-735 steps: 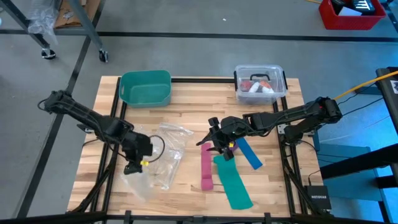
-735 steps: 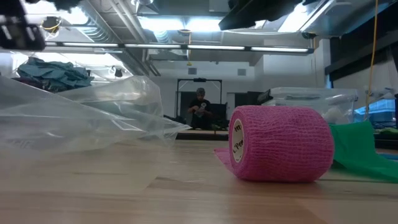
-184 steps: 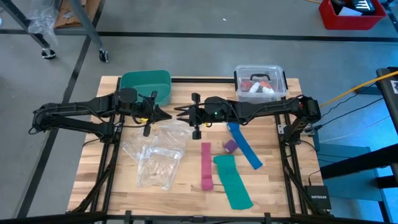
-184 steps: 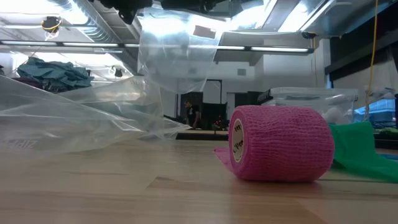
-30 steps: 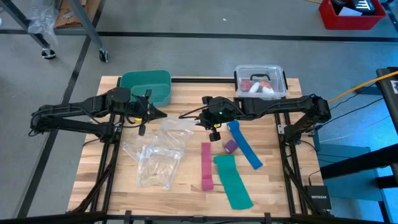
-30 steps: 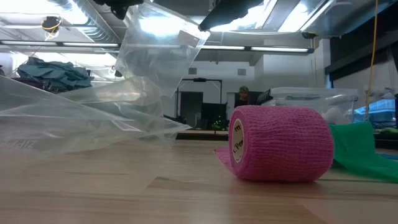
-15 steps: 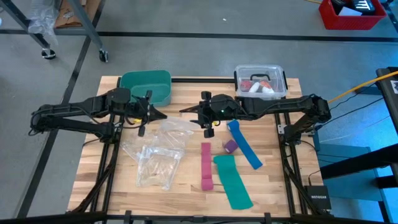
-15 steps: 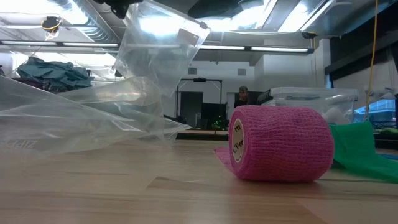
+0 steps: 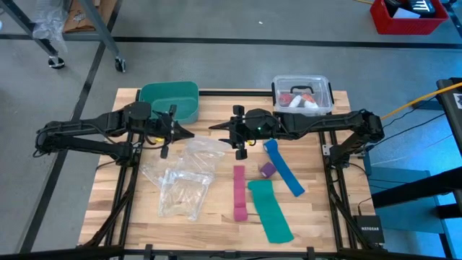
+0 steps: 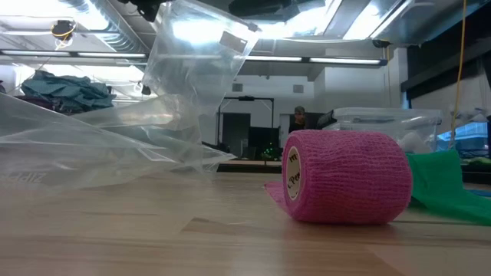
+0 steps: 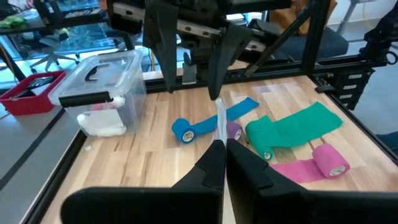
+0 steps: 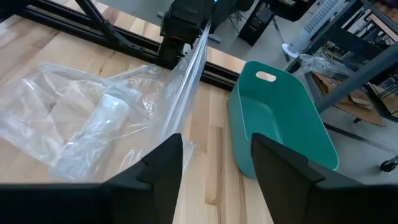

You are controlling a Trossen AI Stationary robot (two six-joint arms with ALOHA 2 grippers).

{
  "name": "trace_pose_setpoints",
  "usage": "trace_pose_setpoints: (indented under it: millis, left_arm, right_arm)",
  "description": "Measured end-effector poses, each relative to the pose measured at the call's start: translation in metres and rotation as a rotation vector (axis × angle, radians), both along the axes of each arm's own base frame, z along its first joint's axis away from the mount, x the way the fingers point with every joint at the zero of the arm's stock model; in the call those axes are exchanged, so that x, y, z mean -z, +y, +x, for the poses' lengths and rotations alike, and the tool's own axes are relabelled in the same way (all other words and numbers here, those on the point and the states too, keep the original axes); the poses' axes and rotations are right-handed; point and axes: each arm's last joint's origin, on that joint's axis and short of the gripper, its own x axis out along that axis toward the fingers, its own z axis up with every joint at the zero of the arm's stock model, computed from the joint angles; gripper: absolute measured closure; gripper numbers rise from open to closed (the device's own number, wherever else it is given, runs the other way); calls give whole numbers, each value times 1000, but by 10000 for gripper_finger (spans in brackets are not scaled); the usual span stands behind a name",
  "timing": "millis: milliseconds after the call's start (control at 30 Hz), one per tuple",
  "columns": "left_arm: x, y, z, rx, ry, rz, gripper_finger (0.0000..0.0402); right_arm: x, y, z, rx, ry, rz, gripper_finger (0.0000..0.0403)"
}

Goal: Roll bandage
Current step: Put the rolled purple bandage into the transparent zip bag

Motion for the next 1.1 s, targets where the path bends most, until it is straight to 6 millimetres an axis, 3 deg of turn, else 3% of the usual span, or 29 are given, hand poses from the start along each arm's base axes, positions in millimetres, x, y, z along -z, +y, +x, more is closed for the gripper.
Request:
trace_pose_setpoints:
  millis: [200,1100]
  left_arm:
    - [-7,0,2,1,-77,16,401]
    - [-4,0,2,-5,-41,5,401]
  right_arm:
    - [0,0,0,-6,0,3,212]
    - [-3,1,4,-16,-54,9,212]
